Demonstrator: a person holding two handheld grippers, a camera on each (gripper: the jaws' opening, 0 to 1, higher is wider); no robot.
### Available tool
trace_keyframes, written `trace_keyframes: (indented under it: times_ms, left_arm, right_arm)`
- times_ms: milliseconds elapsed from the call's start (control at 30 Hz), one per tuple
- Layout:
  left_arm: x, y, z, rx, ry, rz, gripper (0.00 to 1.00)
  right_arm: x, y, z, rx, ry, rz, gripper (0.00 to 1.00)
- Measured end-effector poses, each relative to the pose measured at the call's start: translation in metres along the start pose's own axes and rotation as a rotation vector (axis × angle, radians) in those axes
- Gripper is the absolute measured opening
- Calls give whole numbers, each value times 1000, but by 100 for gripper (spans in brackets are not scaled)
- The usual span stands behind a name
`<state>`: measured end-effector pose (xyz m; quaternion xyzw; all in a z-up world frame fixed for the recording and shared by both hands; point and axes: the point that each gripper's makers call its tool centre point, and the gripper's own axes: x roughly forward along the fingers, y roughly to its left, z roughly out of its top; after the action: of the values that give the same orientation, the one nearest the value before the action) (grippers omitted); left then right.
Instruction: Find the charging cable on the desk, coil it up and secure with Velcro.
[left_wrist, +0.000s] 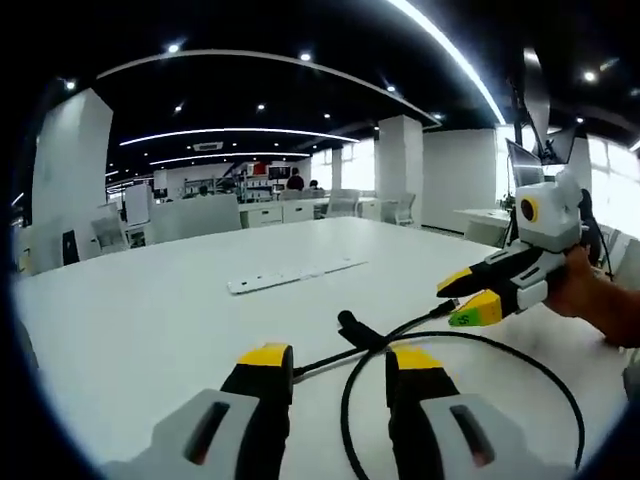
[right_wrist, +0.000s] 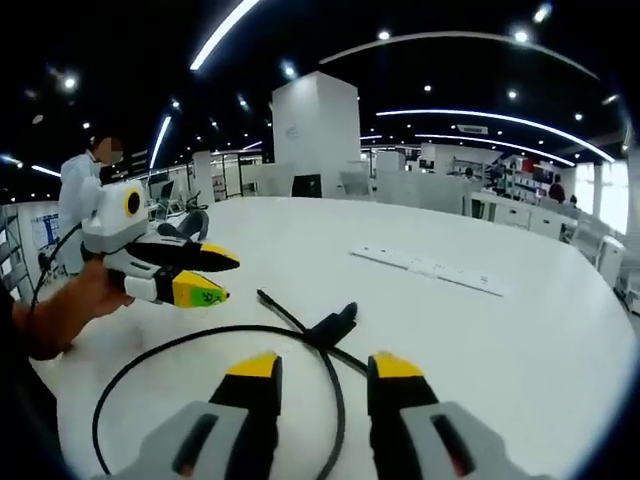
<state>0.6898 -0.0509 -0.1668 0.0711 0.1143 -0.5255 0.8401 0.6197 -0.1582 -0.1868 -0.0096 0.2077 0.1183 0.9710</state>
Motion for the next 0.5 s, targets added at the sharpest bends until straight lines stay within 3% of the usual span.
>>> trace_keyframes:
  times_ms: [267,500]
  left_arm:
    - [-31,0,-6,-52,-24,38,37]
    - [-54,-8,-12,-46,-44,49,37]
  right_arm:
    - [-22,5,-7,-23,-1,-51,35]
    - [-46,12,-10,14,-23,-76,36]
